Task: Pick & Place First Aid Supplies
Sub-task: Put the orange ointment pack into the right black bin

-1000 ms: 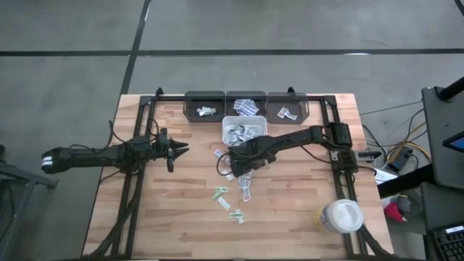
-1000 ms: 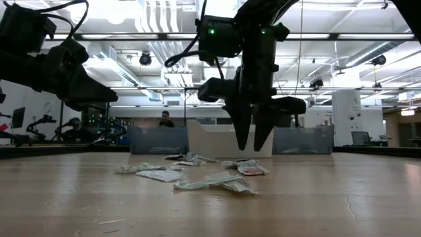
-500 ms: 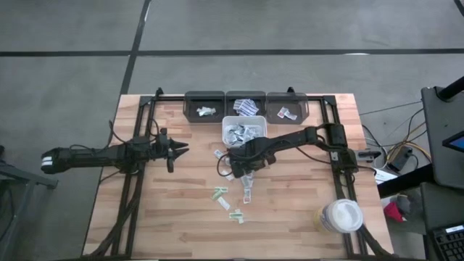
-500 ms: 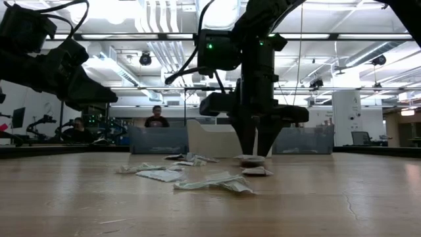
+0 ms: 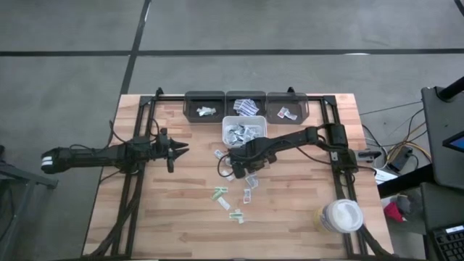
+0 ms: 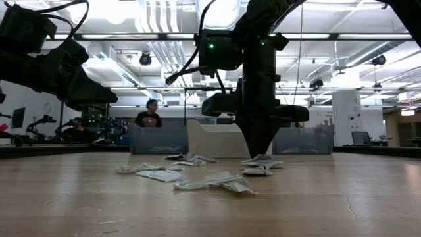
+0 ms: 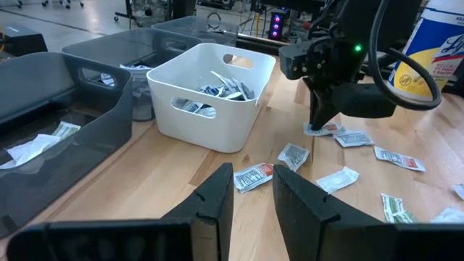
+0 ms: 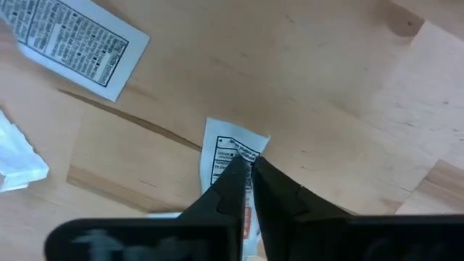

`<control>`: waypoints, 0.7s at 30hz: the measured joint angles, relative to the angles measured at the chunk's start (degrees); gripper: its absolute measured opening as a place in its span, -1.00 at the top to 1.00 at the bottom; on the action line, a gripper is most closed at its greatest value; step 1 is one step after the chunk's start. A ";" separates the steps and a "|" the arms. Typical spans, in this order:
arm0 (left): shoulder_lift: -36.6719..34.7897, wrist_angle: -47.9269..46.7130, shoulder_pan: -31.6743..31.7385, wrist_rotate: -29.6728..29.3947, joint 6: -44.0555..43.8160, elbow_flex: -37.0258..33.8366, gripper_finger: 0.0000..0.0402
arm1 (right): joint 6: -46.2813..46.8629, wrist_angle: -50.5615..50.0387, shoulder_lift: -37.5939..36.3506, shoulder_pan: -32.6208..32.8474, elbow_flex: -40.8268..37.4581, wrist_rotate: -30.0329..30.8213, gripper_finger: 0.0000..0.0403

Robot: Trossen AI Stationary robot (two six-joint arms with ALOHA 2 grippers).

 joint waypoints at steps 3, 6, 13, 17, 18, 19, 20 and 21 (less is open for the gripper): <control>0.02 0.01 0.00 0.00 0.00 0.00 0.53 | -0.80 0.87 -1.62 0.02 -0.16 -0.22 0.95; 0.02 0.02 0.00 0.00 -0.02 -0.02 0.53 | -3.15 1.04 -4.84 0.11 -0.19 -0.31 0.96; 0.02 -0.01 0.00 0.00 -0.02 -0.02 0.53 | -14.95 5.79 -12.31 0.07 -0.14 -0.23 0.96; 0.02 -0.01 0.00 0.00 -0.04 0.00 0.53 | -19.37 12.32 -16.69 0.06 -0.09 5.18 0.96; 0.02 -0.02 -0.01 0.00 -0.03 -0.01 0.53 | -19.66 13.10 -17.56 0.04 -0.11 8.08 0.96; 0.02 -0.02 0.00 0.00 -0.02 -0.02 0.53 | -19.72 13.26 -18.49 0.02 -0.13 11.38 0.96; 0.02 -0.03 0.00 0.00 -0.04 0.00 0.53 | -19.58 13.07 -19.55 0.02 -0.15 14.87 0.96; 0.02 -0.03 0.00 0.00 -0.02 0.00 0.53 | -19.29 12.65 -20.58 0.02 -0.15 18.31 0.96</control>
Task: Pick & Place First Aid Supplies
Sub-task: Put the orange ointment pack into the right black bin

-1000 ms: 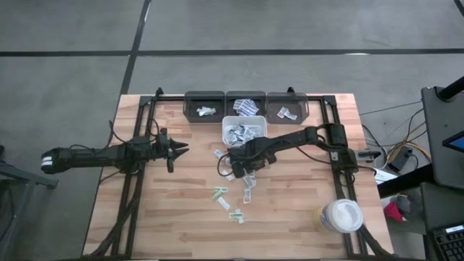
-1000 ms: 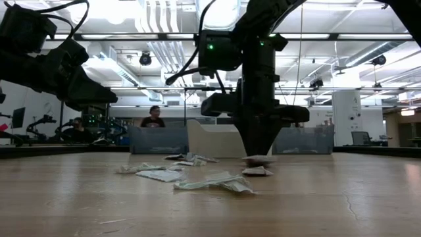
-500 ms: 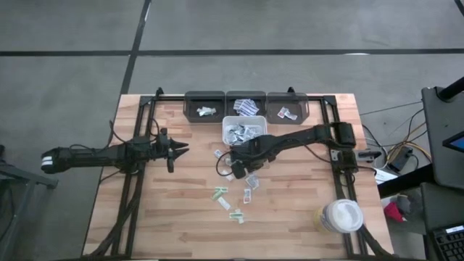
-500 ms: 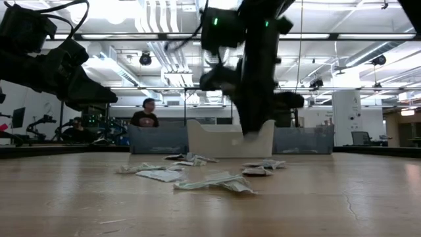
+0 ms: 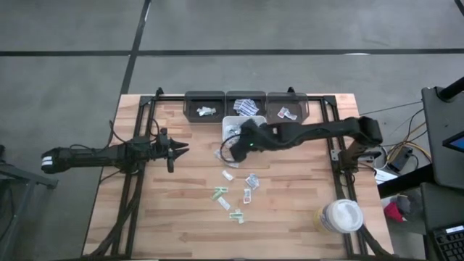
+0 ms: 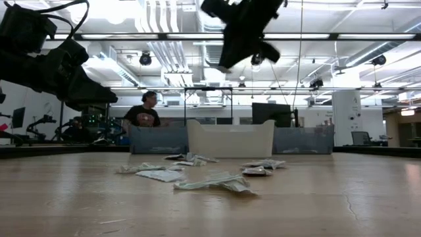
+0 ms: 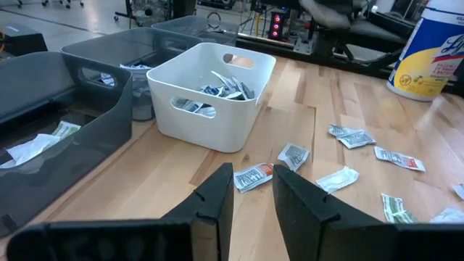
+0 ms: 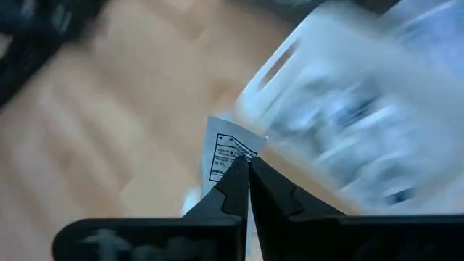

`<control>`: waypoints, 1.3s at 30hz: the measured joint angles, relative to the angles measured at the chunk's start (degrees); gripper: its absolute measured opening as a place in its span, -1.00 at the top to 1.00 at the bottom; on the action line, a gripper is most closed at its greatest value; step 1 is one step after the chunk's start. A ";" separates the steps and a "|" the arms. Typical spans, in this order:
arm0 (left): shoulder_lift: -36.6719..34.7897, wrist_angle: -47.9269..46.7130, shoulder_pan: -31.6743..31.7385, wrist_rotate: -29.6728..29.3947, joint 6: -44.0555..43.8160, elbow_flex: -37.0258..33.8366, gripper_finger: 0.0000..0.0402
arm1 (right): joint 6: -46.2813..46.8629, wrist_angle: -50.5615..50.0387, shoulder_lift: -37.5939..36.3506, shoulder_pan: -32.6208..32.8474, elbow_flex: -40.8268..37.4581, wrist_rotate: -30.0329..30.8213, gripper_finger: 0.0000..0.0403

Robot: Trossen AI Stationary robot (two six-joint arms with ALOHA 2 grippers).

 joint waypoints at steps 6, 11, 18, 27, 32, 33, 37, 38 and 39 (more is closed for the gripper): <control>0.00 0.00 0.00 0.00 -0.01 0.00 0.53 | 1.63 -8.93 -4.79 -1.35 0.02 16.10 0.96; 0.00 0.00 0.00 0.00 -0.02 -0.01 0.53 | 0.48 -19.23 -7.08 -6.05 0.04 20.83 0.96; -0.01 0.00 0.00 0.00 -0.02 0.00 0.53 | -16.02 -25.78 -7.42 -16.60 0.04 21.82 0.96; 0.00 0.00 0.00 0.00 -0.27 0.00 0.53 | -43.88 -25.80 -6.04 -28.94 0.04 17.11 0.96; 0.00 0.02 0.00 0.00 -0.26 -0.02 0.53 | -48.46 -26.18 -3.61 -34.94 0.04 11.34 0.96; 0.00 0.00 0.00 0.00 -0.26 0.00 0.53 | -48.14 -26.32 -3.02 -35.96 0.04 10.53 0.96; 0.00 0.02 -0.01 0.00 -0.26 0.00 0.53 | -42.89 -27.44 0.09 -39.16 0.03 4.35 0.96; 0.00 0.02 -0.01 0.00 -0.26 0.00 0.53 | -41.62 -27.71 1.11 -39.53 0.02 3.97 0.96; 0.00 0.02 -0.02 0.00 -0.26 0.00 0.53 | -40.49 -27.76 2.11 -39.82 0.02 3.91 0.96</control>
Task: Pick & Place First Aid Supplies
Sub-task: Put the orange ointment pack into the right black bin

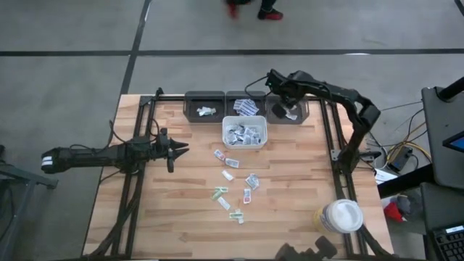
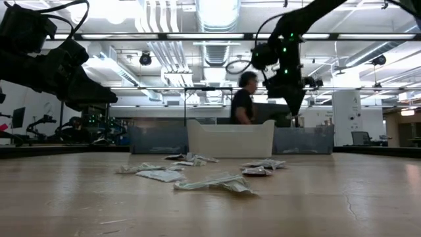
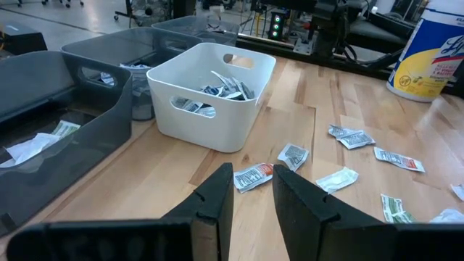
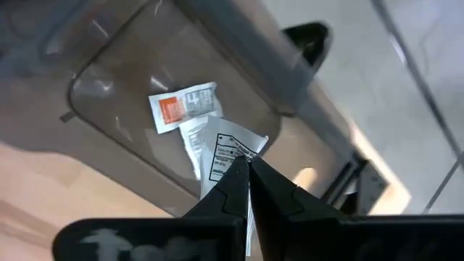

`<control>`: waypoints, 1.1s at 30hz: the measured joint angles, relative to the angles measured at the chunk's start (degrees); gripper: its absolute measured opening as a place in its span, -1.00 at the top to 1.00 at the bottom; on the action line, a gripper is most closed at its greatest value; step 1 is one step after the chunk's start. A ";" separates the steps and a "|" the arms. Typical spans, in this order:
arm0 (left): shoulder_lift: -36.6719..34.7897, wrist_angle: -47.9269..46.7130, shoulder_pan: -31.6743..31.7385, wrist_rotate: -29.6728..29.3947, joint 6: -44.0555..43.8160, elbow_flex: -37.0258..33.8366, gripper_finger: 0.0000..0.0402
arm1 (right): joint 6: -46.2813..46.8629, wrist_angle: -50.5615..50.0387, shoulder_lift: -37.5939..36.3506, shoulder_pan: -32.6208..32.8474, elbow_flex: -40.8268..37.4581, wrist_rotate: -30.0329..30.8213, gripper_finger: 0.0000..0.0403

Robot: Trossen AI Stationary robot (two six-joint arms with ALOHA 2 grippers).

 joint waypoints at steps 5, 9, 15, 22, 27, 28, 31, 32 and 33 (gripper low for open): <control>0.00 0.01 0.00 0.00 -0.03 0.00 0.53 | 2.71 0.02 5.24 -0.73 -0.02 -0.25 0.96; 0.00 0.00 0.02 0.02 -1.21 0.00 0.53 | 1.91 0.04 8.71 -0.74 -0.02 -0.23 0.96; 0.00 0.02 0.01 0.00 -1.76 0.00 0.53 | 1.18 0.07 12.85 -0.73 0.26 -0.33 0.96; 0.00 0.02 0.02 0.00 -2.93 -0.02 0.53 | 1.33 0.81 13.16 -0.68 0.56 -0.23 0.96; -0.01 0.02 0.00 0.00 -3.02 -0.01 0.53 | 1.44 1.61 11.73 -0.99 0.94 0.54 0.94; -0.01 0.02 0.00 0.00 -3.02 0.00 0.53 | 1.33 2.02 11.43 -1.03 0.96 0.52 0.93; 0.00 0.02 0.00 0.00 -3.02 0.00 0.53 | 1.31 2.85 10.97 -1.10 1.07 0.47 0.84; 0.00 0.04 0.00 0.00 -3.02 0.00 0.53 | 1.31 2.67 10.97 -1.10 1.11 0.46 0.80; -0.01 0.02 0.00 0.00 -3.02 -0.01 0.53 | 1.31 2.64 10.97 -1.10 1.23 0.43 0.76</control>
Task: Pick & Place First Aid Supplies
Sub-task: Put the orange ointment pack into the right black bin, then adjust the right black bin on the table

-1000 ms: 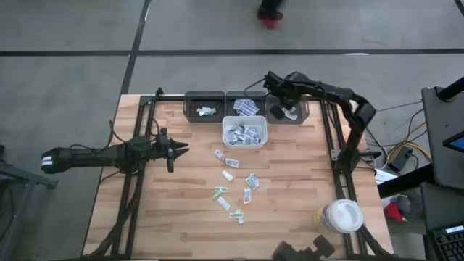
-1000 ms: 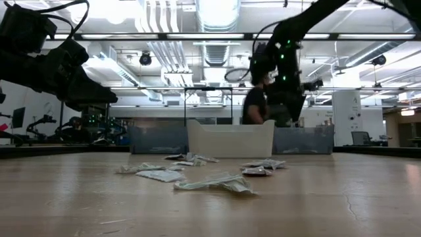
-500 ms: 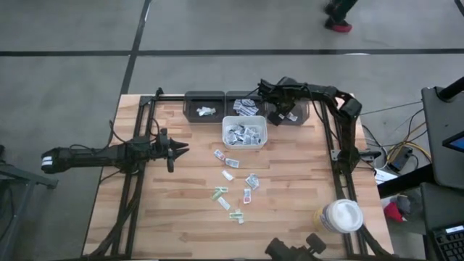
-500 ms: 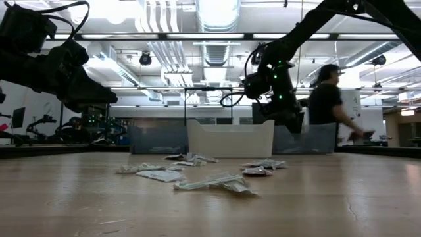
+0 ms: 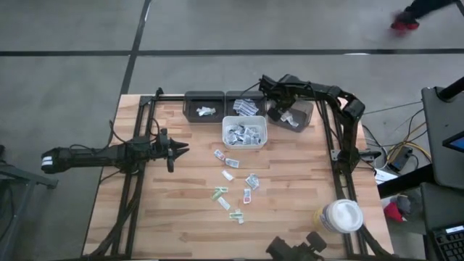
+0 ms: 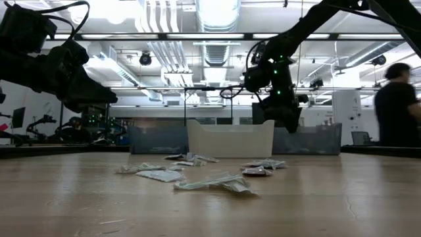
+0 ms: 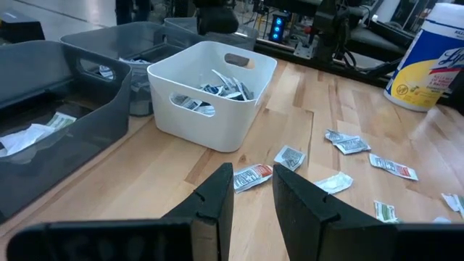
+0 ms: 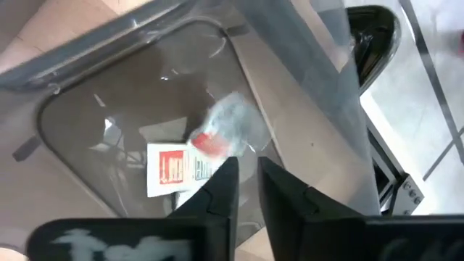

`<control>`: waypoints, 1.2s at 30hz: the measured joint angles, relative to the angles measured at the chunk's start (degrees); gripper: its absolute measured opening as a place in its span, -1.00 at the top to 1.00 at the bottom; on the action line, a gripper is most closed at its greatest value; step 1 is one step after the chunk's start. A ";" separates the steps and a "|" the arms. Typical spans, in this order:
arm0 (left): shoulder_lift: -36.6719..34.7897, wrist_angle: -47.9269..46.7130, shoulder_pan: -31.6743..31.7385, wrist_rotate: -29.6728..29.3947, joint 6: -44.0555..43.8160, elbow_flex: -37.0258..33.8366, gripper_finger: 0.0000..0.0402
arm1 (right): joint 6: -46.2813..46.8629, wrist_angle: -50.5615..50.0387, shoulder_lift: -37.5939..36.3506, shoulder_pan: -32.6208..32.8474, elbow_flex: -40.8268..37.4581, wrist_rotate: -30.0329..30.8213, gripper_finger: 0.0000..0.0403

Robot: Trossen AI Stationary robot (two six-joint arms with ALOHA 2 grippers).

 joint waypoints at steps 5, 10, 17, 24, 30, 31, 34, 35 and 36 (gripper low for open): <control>0.01 0.00 0.00 0.01 -0.12 0.01 0.53 | 0.55 -1.87 -0.70 0.06 0.86 -0.57 0.57; 0.00 0.00 0.00 0.00 -1.37 -0.01 0.53 | 6.98 -8.66 -4.80 0.79 1.79 -1.30 0.48; -0.01 0.02 0.01 0.01 -1.42 0.01 0.53 | 20.94 -17.23 -12.89 0.63 -0.80 3.05 0.54; 0.00 0.00 0.00 0.00 -1.41 -0.01 0.53 | 37.41 -19.94 -17.43 -1.12 -3.77 1.06 0.61; -0.01 0.00 0.02 0.00 -1.09 0.01 0.53 | 45.75 -23.23 -17.70 -2.05 -8.12 -1.64 0.59; 0.00 0.00 0.00 0.01 -1.09 0.00 0.53 | 47.91 -23.15 -17.70 -2.09 -8.93 -1.90 0.58; -0.01 0.00 0.00 0.01 -1.09 0.00 0.53 | 54.17 -23.17 -17.62 -2.23 -11.06 -2.30 0.55; 0.00 0.00 0.01 0.00 -1.09 0.01 0.53 | 56.23 -23.15 -17.62 -2.32 -11.62 -2.29 0.54; -0.01 0.00 0.01 0.00 -1.08 0.01 0.53 | 58.30 -23.18 -17.62 -2.52 -12.15 -2.34 0.52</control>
